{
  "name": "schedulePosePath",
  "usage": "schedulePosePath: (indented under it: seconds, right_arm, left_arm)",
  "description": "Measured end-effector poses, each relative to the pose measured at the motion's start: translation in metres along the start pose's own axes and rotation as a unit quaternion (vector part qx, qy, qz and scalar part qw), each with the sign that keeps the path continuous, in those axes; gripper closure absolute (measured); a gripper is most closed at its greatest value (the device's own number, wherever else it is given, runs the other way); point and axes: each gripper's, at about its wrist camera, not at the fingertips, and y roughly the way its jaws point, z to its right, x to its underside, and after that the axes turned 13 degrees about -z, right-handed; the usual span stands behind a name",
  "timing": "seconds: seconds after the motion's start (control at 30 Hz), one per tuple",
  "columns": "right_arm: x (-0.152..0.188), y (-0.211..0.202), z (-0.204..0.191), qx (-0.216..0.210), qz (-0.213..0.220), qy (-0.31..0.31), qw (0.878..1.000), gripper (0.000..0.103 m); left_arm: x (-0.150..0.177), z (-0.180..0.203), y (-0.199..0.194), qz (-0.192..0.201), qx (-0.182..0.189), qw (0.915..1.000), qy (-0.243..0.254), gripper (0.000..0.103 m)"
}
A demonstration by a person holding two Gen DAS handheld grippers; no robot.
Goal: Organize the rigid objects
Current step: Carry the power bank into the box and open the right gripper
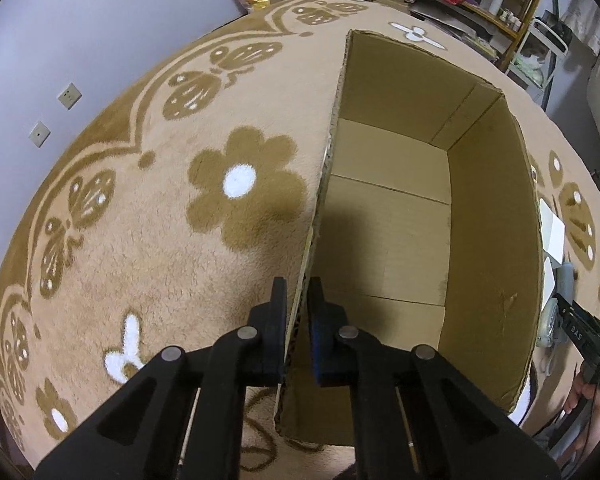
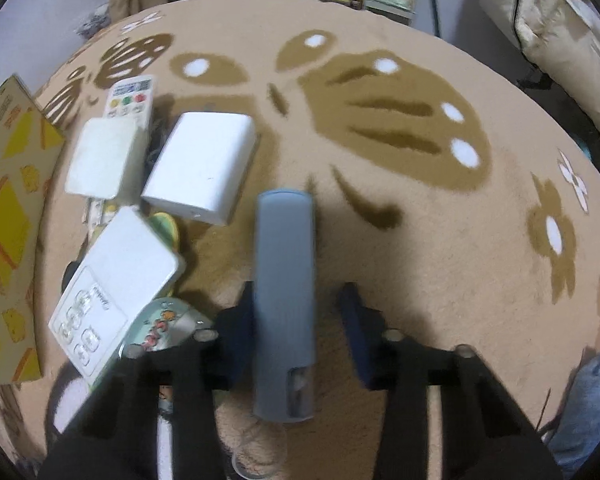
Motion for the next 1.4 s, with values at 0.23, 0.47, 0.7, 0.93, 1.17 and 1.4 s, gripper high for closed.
schedulePosePath:
  seconds: [0.23,0.47,0.7,0.93,1.17,1.4]
  right_arm:
    - [-0.001,-0.015,-0.011,0.003,0.012,-0.006,1.0,0.074]
    - [-0.007,-0.058,-0.034,-0.026,0.078,-0.023,0.996,0.074]
    - [-0.003,-0.099,-0.063,-0.075,0.131,-0.06,0.987,0.074]
    - [-0.005,-0.126,-0.109,-0.113,0.159,-0.116,0.974,0.074]
    - [-0.011,-0.138,-0.147,-0.134,0.176,-0.158,0.962,0.074]
    - [-0.017,-0.144,-0.169,-0.158,0.186,-0.171,0.955,0.074]
  left_arm:
    - [0.0,-0.006,0.001,-0.009,0.017,0.9997,-0.015,0.094]
    - [0.001,-0.002,0.0,-0.007,0.007,0.9999,-0.009,0.094]
    - [0.0,0.0,0.0,-0.008,0.001,0.9999,-0.007,0.094]
    - [0.0,-0.001,0.001,-0.007,0.0,1.0,-0.005,0.094]
    - [0.001,-0.001,0.001,-0.006,-0.001,1.0,-0.002,0.094]
    - [0.001,0.001,0.001,-0.006,-0.004,1.0,0.005,0.094]
